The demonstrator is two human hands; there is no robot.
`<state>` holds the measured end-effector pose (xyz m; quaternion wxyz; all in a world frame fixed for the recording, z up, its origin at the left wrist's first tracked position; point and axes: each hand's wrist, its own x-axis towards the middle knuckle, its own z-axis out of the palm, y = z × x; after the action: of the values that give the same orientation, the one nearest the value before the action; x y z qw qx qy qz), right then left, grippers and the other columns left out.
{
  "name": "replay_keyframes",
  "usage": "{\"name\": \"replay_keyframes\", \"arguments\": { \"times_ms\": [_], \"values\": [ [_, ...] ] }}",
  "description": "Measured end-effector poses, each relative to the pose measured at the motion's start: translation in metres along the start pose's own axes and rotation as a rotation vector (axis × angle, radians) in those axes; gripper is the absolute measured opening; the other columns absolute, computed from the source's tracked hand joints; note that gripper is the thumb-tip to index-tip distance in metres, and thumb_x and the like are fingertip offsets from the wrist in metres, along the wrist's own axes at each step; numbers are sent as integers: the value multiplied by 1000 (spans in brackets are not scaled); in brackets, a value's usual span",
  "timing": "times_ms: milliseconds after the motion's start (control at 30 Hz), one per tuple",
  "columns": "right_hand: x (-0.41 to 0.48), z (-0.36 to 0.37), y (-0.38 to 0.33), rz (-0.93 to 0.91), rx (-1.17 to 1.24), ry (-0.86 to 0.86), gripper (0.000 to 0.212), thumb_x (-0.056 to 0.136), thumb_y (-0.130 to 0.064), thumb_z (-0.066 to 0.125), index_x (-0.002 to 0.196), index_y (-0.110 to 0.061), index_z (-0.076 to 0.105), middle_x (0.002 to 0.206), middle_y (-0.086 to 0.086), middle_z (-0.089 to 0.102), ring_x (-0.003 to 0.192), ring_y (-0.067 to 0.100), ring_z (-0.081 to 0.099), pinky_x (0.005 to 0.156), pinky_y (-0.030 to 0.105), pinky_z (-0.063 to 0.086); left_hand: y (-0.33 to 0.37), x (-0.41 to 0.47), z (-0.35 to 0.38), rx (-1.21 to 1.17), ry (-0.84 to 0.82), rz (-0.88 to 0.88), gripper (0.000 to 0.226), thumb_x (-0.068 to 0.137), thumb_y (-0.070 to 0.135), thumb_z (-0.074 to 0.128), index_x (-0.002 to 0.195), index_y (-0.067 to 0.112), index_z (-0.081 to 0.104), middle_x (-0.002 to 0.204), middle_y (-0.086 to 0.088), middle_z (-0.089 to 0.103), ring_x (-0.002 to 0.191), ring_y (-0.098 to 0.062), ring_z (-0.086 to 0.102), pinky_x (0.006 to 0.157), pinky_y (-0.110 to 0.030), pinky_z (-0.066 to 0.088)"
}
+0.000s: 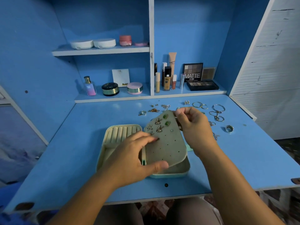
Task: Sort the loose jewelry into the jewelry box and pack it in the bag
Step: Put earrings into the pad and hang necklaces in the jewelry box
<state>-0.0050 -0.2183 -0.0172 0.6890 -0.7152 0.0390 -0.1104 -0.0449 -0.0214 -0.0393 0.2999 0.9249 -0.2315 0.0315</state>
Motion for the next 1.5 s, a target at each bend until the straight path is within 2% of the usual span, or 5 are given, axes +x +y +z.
{"name": "replay_keyframes", "arguments": {
  "times_ms": [400,467,633,1033,1500],
  "values": [
    [-16,28,-7,135,645,-325,13,93,-13,50,85,-8,58,107,14,69,99,20,67,89,29,54,-4,-17,-4,-165,94,-57,72,64,60,68,130,37,52,123,28,54,115,6,53,95,-26,52],
    [-16,25,-2,88,409,-289,9,90,-17,56,86,-11,62,107,12,70,96,16,67,86,28,55,-6,-18,-4,-249,91,-79,66,66,54,67,128,36,55,121,25,58,114,3,56,94,-29,53],
    [-13,6,31,-249,-945,-169,9,88,-26,62,85,-18,65,113,-1,56,108,20,46,94,33,40,-13,-19,-5,-411,58,-82,66,66,45,70,129,27,57,121,17,62,116,-3,59,100,-33,50],
    [-23,-12,21,-191,-969,-204,17,91,-17,61,99,-25,74,127,-5,50,121,19,36,90,18,25,-18,-21,-5,-496,49,-100,62,66,41,73,125,29,60,117,15,65,115,-7,61,98,-37,52],
    [-24,0,17,-351,-1226,-283,19,91,-26,58,101,-20,73,117,0,52,112,22,38,95,31,38,-19,-21,-5,-491,40,-87,60,68,42,72,126,33,59,120,16,63,116,-6,59,99,-38,51]
  ]
}}
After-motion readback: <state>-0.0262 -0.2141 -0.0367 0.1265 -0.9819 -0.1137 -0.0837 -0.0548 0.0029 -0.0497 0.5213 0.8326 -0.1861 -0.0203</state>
